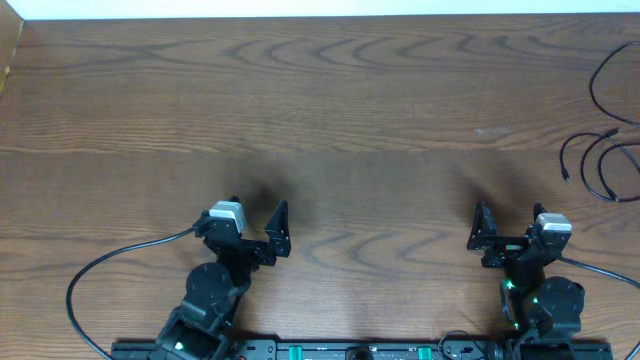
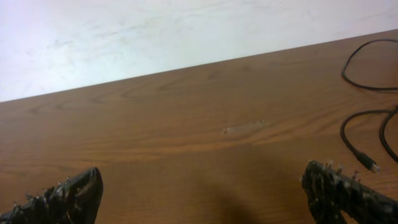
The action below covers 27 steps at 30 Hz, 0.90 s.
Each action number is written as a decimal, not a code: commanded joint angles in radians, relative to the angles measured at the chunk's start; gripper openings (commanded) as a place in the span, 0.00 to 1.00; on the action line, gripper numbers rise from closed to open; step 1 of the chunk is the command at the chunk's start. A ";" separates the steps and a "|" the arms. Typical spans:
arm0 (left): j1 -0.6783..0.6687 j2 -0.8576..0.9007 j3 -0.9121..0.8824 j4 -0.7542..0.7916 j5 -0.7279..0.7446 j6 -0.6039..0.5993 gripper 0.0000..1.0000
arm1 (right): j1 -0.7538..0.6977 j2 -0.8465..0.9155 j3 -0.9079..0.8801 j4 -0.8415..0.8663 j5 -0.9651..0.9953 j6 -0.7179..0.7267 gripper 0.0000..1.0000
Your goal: Untangle cables
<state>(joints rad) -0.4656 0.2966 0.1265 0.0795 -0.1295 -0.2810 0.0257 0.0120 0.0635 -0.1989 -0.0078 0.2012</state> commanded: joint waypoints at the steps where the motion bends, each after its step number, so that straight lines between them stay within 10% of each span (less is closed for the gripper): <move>1: 0.021 -0.004 -0.036 0.045 -0.025 0.078 0.96 | 0.006 -0.006 -0.004 0.000 0.002 0.008 0.99; 27: 0.402 -0.295 -0.122 -0.143 0.025 0.083 0.96 | 0.006 -0.006 -0.004 0.000 0.002 0.008 0.99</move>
<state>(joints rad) -0.0772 0.0109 0.0330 -0.0391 -0.1162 -0.2153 0.0257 0.0116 0.0631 -0.1986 -0.0078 0.2012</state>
